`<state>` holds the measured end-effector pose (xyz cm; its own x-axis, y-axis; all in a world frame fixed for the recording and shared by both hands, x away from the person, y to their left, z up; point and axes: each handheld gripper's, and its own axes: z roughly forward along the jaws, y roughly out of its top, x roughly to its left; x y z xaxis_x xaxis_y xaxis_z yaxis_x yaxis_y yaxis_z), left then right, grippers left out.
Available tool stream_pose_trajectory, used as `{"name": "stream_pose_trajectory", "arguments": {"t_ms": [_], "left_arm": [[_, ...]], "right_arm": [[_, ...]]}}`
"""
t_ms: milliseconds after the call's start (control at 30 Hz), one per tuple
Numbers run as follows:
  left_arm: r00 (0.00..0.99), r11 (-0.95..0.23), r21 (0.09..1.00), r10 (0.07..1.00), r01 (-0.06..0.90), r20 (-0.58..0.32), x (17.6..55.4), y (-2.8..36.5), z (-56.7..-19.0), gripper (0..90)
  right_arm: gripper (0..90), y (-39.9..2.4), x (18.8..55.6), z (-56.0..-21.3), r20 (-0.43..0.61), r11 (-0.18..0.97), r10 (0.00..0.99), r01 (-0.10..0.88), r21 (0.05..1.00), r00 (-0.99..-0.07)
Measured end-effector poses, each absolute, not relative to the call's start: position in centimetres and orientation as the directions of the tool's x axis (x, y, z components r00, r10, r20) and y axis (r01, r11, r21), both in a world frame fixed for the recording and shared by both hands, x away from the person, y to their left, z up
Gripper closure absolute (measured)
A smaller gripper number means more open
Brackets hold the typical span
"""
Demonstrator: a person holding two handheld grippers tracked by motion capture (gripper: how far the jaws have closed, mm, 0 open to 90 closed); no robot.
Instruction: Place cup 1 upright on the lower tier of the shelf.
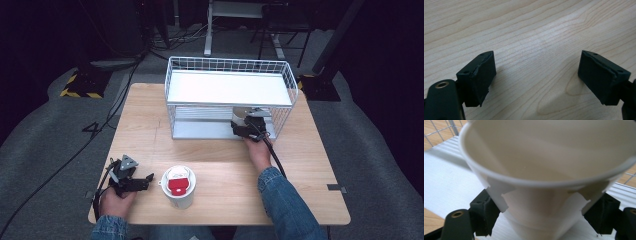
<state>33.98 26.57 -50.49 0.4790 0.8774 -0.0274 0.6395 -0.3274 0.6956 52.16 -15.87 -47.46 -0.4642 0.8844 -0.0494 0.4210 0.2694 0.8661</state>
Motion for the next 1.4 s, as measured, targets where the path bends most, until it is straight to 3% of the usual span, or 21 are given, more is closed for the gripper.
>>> {"name": "stream_pose_trajectory", "arguments": {"t_ms": [300, 533, 667, 1400], "left_arm": [[0.479, -0.328, 0.695, 0.877, 0.639, -0.027, 34.0, 26.6, -50.5, 15.5], [0.479, -0.328, 0.696, 0.877, 0.639, -0.027, 34.0, 26.6, -50.5, 15.5], [0.479, -0.327, 0.696, 0.877, 0.639, -0.027, 34.0, 26.6, -50.5, 15.5], [0.478, -0.326, 0.696, 0.878, 0.640, -0.029, 34.0, 26.6, -50.5, 15.5]], "right_arm": [[21.8, -16.2, 52.6, -47.8, -0.008, 0.238, 0.886, 0.442, 0.865, -0.463], [10.9, -16.3, 52.9, -48.2, 0.011, 0.240, 0.878, 0.459, 0.855, -0.478], [0.4, -16.4, 52.8, -47.9, 0.008, 0.233, 0.882, 0.449, 0.863, -0.472], [0.5, -18.6, 48.9, -45.3, 0.010, 0.264, 0.852, 0.444, 0.856, -0.524]]}}
